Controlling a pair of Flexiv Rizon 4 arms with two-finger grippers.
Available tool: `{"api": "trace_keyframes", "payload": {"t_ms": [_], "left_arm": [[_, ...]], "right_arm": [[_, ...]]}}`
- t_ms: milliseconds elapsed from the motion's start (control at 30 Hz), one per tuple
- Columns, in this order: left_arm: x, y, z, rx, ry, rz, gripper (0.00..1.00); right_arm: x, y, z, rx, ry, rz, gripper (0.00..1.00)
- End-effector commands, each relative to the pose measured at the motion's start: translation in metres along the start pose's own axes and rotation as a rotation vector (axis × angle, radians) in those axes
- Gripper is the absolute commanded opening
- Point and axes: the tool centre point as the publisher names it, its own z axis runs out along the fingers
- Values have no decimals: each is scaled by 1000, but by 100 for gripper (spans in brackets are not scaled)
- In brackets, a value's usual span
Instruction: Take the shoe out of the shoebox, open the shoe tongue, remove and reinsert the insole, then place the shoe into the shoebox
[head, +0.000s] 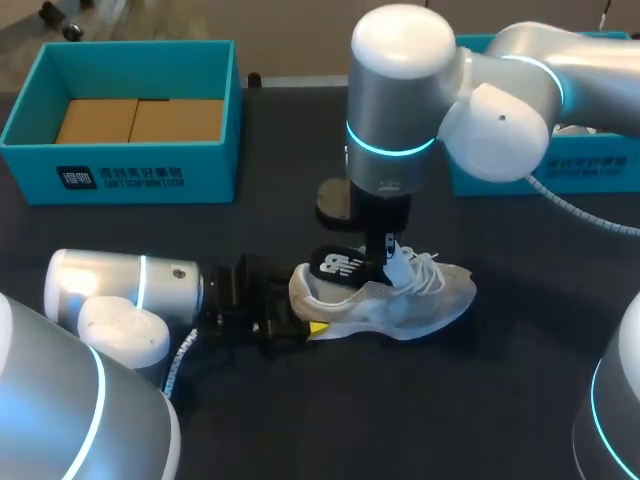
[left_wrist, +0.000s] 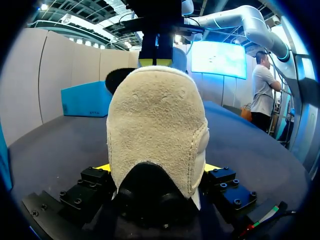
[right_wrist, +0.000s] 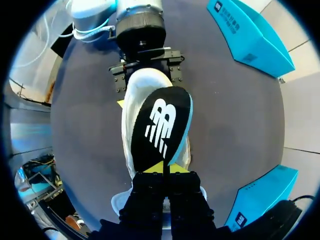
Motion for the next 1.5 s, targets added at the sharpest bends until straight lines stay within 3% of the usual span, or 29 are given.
{"api": "trace_keyframes", "payload": {"t_ms": [33,267,633,867,900,933,967,1233,1500], "left_arm": [[1,2,0,1,-1,0,0],[1,2,0,1,-1,0,0],[1,2,0,1,-1,0,0],[1,2,0,1,-1,0,0],[1,2,0,1,-1,0,0],[1,2,0,1,-1,0,0],[1,2,0,1,-1,0,0],[1,2,0,1,-1,0,0],[1,2,0,1,-1,0,0]], "right_arm": [[-2,2,-4,-5,7,-10,0],[-5,19,-14,-69,-1,-59,0],[0,60,-12,-148,50,-155,0],[-2,69,-8,-178,80,-148,0],[-1,69,-7,-180,86,-145,15],[-1,69,-7,-184,91,-136,49],[-1,68,-7,-186,93,-131,100],[-10,61,-22,-198,141,-36,100],[-10,61,-22,-198,141,-36,100]]}}
